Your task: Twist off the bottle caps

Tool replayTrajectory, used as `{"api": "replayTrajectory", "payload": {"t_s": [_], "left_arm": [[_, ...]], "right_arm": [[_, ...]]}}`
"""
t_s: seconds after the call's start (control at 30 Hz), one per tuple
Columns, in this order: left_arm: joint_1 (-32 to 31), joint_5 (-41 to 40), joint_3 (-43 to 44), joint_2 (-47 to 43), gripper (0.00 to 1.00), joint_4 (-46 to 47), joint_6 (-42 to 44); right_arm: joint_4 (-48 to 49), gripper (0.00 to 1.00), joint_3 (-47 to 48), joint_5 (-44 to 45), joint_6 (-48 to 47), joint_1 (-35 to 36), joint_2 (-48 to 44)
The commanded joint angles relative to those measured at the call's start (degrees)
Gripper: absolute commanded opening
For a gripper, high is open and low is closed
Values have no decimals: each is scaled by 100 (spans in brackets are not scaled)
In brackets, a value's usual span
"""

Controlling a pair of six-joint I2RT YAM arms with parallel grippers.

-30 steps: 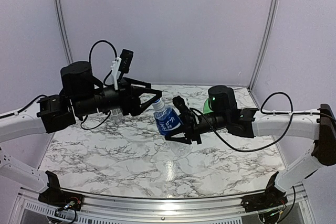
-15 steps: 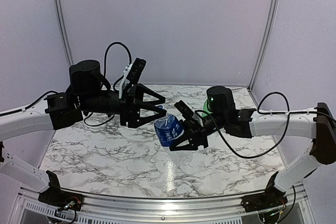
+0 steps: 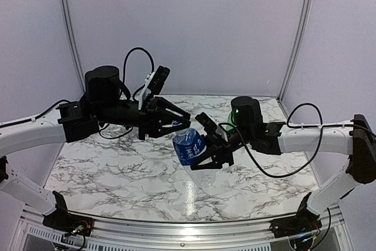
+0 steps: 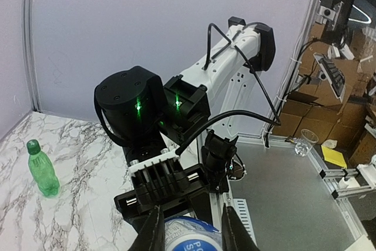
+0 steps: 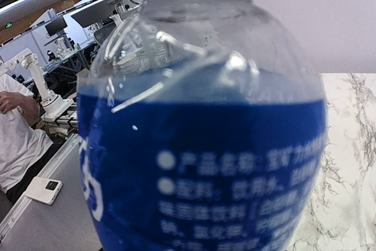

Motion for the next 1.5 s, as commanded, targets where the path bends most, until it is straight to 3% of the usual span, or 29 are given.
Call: {"api": "replayTrajectory", "payload": {"t_s": [0.0,0.03,0.07,0.4,0.77,0.9,1.0,1.07,1.23,1.37,1.47], "left_arm": [[-4,109,-55,21,15,380,-167],[-4,69,-67,16,3,425,-220],[-4,-18,-78,10,0,459,-277],[-179,-1372,-304,-158,0,462,-993],[-973,-5575,131,104,0,-380,-2485],[-1059,-6133,151,232,0,-383,-2822],[-1058,-6078,180,259,0,-321,-2751],[-1059,-5872,200,255,9,-238,-2592],[-793,-4609,37,53,48,75,-1980],[-405,-3394,-190,-318,68,125,-1429],[-133,-2521,-359,-670,78,177,-1000]], "right_arm": [[238,34,185,30,112,-17,79],[229,33,178,64,104,-14,79],[227,33,176,117,104,-13,72],[-188,26,265,1525,74,-248,-217],[-399,24,391,4014,-1,-230,-263],[-346,25,318,4635,-115,-163,-308],[-419,25,325,4707,-198,-112,-301],[-420,25,325,4553,-228,-114,-291],[-558,27,393,3520,-379,-112,-223],[-583,29,343,2513,-481,-110,-219],[-510,32,307,1806,-486,-111,-201]]}}
